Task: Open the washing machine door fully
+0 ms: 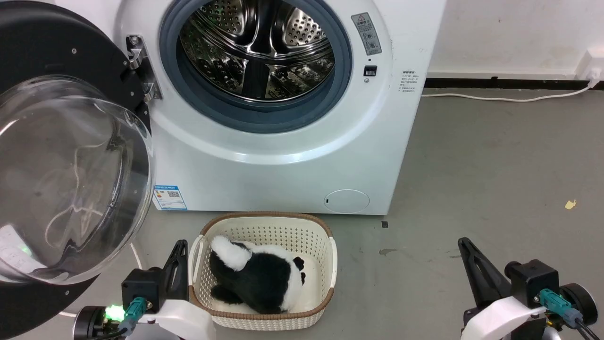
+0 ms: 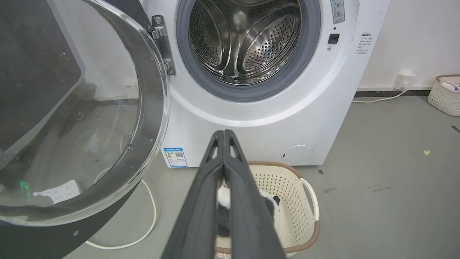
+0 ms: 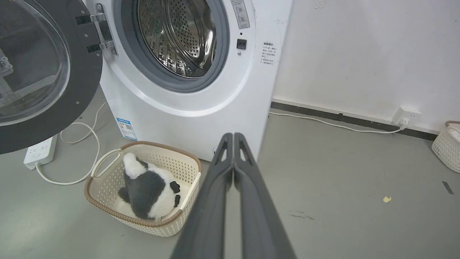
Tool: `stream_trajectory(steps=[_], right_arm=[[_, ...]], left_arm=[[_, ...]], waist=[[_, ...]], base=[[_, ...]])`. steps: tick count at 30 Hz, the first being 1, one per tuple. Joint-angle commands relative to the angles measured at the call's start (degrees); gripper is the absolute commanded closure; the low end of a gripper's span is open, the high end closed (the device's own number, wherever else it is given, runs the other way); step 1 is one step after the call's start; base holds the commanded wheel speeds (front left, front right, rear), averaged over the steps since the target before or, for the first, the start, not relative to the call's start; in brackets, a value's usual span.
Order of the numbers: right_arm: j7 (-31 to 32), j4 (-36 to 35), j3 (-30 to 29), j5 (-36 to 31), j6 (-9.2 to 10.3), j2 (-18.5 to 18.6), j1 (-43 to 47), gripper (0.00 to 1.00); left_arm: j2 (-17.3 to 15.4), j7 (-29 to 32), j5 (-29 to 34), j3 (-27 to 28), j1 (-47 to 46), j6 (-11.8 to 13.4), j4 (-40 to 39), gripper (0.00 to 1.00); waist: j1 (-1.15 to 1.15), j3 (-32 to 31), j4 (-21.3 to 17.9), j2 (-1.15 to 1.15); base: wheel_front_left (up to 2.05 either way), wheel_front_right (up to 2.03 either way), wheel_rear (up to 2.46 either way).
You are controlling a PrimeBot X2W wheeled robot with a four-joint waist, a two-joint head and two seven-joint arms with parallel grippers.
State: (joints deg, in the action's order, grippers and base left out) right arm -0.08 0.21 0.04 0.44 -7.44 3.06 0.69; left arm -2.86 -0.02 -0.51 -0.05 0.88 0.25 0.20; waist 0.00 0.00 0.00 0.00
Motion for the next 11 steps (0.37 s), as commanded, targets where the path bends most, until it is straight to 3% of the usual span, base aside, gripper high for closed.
stream_trajectory(steps=[1,11], right_arm=[[0.1,-0.2,0.0,-0.4,-0.05,-0.2,-0.7,1.00],[0.1,-0.2,0.0,-0.4,-0.05,-0.2,-0.7,1.00]], left_arm=[[0.0,0.0,0.5,0.0,-0.9,-0.2,-0.2,1.00],[0.0,0.0,0.5,0.0,-0.9,-0.2,-0.2,1.00]], waist=[[0.00,0.0,0.0,0.00],[0.00,0.0,0.0,0.00]], base=[[0.00,0.00,0.00],[0.00,0.00,0.00]])
